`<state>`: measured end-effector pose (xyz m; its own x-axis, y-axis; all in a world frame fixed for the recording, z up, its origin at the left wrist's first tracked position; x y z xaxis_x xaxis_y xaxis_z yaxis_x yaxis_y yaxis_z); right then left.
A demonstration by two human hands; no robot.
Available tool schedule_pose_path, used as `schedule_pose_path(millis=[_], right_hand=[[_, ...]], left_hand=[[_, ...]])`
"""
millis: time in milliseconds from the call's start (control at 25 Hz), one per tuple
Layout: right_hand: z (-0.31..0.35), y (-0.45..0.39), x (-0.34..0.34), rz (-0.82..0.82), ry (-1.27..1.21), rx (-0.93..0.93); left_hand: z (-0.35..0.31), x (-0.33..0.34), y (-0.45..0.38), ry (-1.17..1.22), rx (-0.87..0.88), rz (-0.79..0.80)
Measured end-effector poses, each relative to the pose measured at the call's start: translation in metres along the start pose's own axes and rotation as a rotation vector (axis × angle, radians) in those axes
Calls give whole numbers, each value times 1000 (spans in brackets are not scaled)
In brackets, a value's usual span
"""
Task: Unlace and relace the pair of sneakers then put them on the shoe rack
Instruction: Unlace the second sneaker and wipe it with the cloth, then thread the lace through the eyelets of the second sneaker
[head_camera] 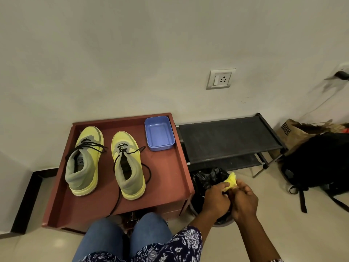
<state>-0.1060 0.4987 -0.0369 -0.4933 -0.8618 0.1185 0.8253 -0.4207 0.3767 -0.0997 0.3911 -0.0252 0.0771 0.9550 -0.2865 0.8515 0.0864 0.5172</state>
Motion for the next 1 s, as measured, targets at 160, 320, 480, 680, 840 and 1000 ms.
schedule_pose_path(millis=[160,320,480,680,840,1000], right_hand=[[12,-1,-1,-42,34,-80],[0,-2,-4,-12,50,-55],[-4,-6,-6,-19,25,-40],[-14,-3,15,69,84,-30],[-31,23,59,205,148,-12],[-61,53,107,395,251,20]], left_hand=[[11,-3,-1,-24,33,43],[37,-11,-8,1,-8,25],[61,-26,-11,80,-68,18],[70,-53,-13,176,-64,-60],[68,-88,-6,231,-43,-192],[74,-120,6,305,-56,-304]])
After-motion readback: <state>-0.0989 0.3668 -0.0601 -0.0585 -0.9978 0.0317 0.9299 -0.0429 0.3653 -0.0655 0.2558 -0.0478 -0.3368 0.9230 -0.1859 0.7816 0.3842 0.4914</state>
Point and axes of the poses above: each hand's wrist, its own y-axis away from the middle knuckle, its own x-axis out of the palm, z = x × y, the point moved 8 cm from there along -y, towards the middle knuckle, and after that the axes turned 9 degrees about -x, right-handed, at the moved point
